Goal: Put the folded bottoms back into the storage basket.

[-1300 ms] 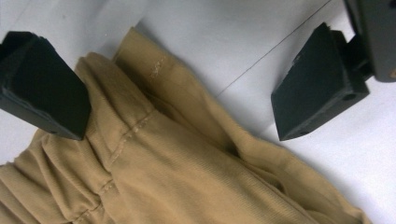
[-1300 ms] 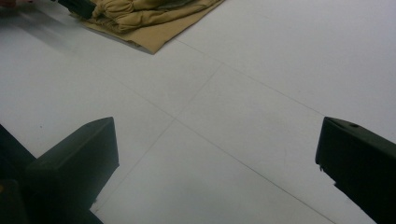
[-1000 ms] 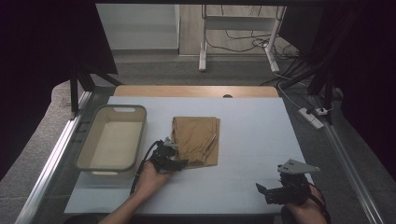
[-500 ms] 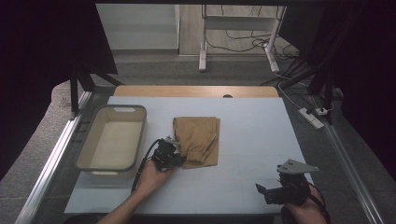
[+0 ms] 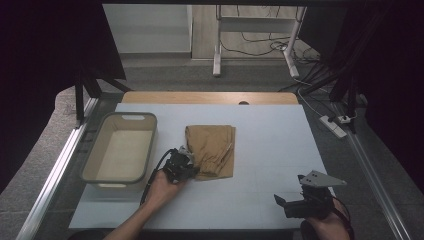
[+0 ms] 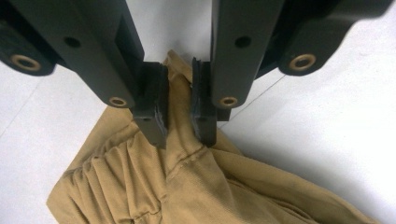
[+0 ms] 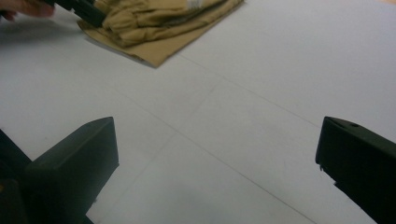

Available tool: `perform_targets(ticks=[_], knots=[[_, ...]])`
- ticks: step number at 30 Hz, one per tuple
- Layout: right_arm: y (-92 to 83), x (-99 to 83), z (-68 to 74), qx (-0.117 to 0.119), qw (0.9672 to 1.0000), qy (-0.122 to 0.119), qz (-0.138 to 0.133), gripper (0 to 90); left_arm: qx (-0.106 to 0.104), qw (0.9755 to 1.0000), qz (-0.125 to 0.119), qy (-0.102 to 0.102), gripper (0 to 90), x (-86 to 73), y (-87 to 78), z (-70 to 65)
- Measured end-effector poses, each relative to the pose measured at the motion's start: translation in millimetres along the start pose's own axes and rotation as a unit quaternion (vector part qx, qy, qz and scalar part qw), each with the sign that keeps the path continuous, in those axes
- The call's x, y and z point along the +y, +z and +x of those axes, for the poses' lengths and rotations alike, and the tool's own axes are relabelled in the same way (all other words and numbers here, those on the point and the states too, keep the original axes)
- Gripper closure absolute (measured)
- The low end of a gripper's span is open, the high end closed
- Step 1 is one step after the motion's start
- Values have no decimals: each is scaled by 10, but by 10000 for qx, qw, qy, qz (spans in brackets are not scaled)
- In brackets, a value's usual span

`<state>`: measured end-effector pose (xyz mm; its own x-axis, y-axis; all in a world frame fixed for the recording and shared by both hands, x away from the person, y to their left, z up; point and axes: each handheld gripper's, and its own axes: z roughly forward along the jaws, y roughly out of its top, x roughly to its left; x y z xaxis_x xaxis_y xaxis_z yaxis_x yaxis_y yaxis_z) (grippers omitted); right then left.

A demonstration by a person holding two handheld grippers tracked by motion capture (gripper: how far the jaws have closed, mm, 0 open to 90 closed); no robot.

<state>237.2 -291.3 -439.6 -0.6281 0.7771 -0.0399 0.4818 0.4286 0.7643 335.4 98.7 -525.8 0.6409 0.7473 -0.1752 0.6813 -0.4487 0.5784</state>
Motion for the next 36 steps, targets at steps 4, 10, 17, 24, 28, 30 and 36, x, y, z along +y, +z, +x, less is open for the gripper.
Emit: perform_targets(ticks=[4, 10, 17, 24, 28, 30, 36], knots=[[8, 17, 10, 112, 9999, 34, -11, 0, 53, 10000, -8, -5, 777, -2, 1, -15], [20, 38, 19, 250, 9996, 109, 49, 0, 63, 10000, -30, 23, 768, -9, 0, -18], [11, 99, 3, 420, 9989, 218, 6, 0, 16, 10000, -40, 40, 768, -12, 0, -3], [2, 171, -33, 702, 9955, 581, -266, 0, 195, 9998, 48, 43, 763, 12, -3, -54], [57, 225, -26, 715, 9959, 494, -244, 0, 198, 9997, 133, -24, 760, 35, -3, -56], [96, 255, -19, 747, 9962, 406, -201, 0, 175, 9997, 144, -60, 760, 39, -3, -49], [201, 361, 8, 759, 9969, 195, -117, 0, 86, 9997, 177, -158, 763, 48, -3, -25]])
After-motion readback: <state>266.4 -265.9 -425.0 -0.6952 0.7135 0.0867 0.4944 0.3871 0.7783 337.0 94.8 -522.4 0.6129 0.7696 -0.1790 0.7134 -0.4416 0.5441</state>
